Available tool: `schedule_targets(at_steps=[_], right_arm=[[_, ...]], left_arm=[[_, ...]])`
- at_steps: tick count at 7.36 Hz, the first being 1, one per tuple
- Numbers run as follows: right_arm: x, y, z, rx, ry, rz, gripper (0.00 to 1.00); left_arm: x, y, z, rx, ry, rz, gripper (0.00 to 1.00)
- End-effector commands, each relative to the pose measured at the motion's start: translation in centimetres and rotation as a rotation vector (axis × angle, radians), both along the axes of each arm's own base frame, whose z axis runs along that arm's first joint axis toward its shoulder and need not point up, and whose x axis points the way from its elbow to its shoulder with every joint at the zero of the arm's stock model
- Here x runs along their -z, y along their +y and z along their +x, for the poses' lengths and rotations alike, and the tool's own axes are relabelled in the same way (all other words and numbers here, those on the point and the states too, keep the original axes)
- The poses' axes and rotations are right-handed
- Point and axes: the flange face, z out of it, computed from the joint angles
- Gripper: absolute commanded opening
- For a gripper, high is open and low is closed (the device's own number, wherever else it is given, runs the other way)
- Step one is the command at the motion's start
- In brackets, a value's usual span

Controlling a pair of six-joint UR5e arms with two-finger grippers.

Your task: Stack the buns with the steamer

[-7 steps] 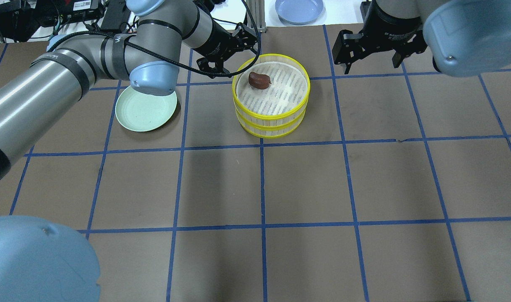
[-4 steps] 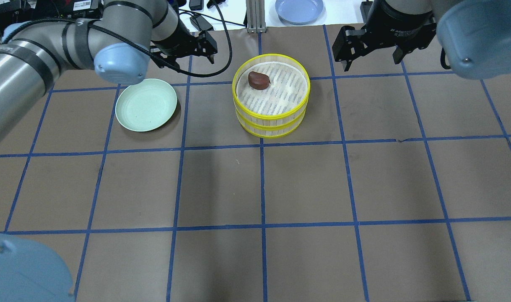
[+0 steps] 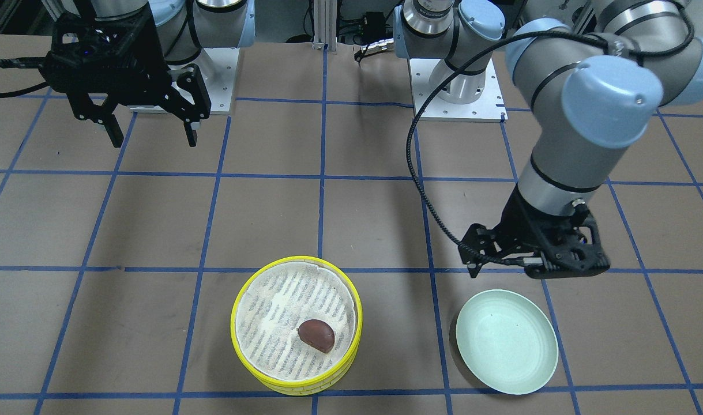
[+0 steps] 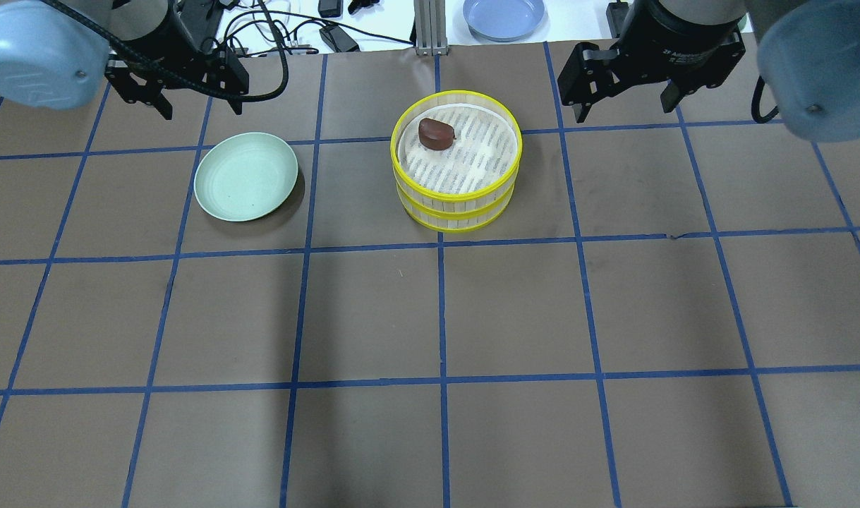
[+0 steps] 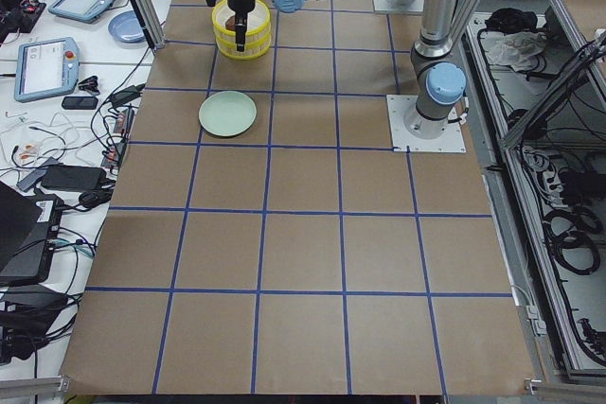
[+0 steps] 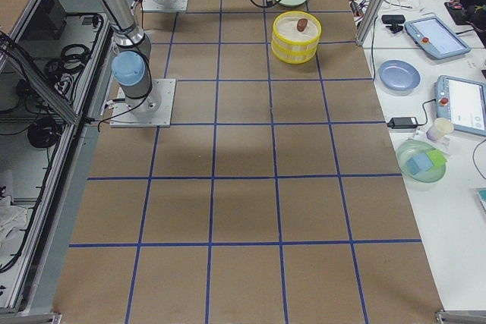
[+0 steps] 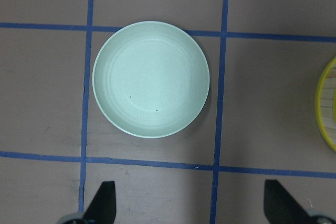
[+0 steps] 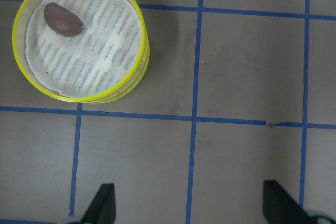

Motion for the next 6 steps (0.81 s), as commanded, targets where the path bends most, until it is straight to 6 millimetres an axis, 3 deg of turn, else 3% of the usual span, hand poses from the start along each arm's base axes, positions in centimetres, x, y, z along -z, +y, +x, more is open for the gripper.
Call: schedule_targets(at_steps=[1,3,6], right_arm=[[-1.1,1.2,0.0,-0.006,0.006,0.027,1.0],[-2.1,0.5,0.0,-0.012,0.012,0.004,1.0],[-1.6,0.6,0.1,-0.012,0.004,0.018,1.0]], left_arm=[[-1.3,1.9,-0.1,-0.003,0.005,0.023,1.0],[-1.6,2.2,-1.2,0.0,0.038,0.012,1.0],[-1.8,2.2,-1.8,-0.025,0.069,0.001,1.0]])
